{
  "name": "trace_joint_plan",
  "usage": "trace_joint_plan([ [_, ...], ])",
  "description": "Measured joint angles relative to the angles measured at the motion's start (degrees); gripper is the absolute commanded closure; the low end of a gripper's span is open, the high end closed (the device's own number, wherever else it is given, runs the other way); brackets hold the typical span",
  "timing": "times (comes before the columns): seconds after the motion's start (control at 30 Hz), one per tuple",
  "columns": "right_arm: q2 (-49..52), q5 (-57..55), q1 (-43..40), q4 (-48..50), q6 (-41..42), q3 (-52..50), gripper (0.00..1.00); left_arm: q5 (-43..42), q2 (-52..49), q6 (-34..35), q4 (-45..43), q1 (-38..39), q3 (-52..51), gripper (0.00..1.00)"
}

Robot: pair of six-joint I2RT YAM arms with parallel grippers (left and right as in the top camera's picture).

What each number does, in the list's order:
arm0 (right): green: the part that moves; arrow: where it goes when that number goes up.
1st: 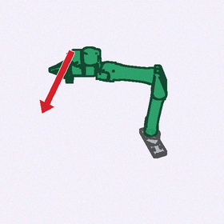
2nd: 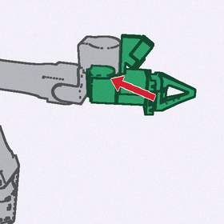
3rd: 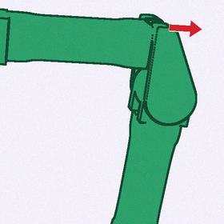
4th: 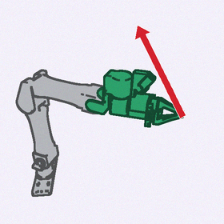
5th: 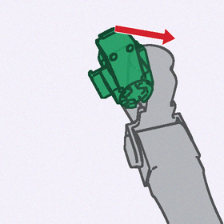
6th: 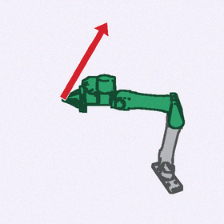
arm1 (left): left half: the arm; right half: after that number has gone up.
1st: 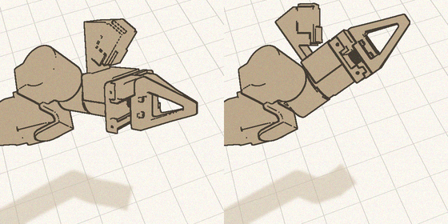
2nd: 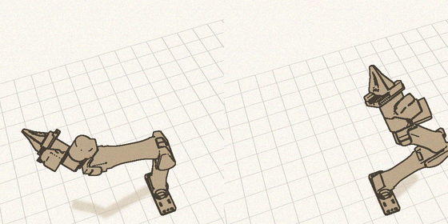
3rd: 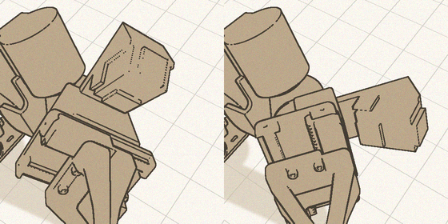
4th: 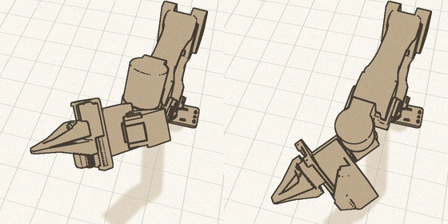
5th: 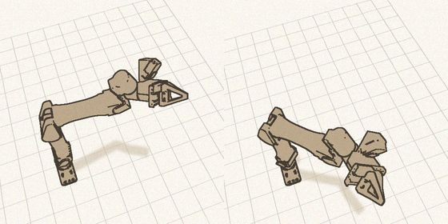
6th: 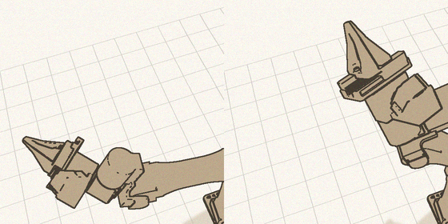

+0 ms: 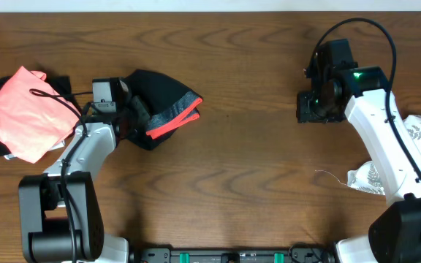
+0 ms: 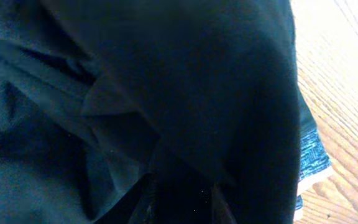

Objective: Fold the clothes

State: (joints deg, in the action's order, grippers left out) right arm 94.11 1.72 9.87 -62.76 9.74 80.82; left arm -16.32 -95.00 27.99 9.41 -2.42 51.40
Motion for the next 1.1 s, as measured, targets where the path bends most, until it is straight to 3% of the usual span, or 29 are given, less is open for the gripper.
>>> trace_joint_plan([
  [0.2, 0.0, 0.0, 0.0, 0.0, -0.2, 0.0, 0.51, 0.4, 0.0, 1.7, 2.1, 0.0, 0.0, 0.62],
  [0.23, 0.0, 0.0, 0.0, 0.0, -0.2, 0.0, 0.51, 0.3, 0.0, 2.1, 2.6, 0.0, 0.0, 0.58],
  [0.3, 0.0, 0.0, 0.0, 0.0, -0.2, 0.0, 0.50, -0.3, 0.0, 2.6, 2.9, 0.0, 0.0, 0.38],
  [0.33, 0.0, 0.0, 0.0, 0.0, -0.3, 0.0, 0.50, -0.9, 0.0, 2.8, 3.0, 0.0, 0.0, 0.36],
  [1.1, 0.0, 0.0, 0.0, 3.3, -1.3, -6.3, 0.50, -10.0, 5.1, -4.0, 2.6, -1.1, -0.2, 0.37],
])
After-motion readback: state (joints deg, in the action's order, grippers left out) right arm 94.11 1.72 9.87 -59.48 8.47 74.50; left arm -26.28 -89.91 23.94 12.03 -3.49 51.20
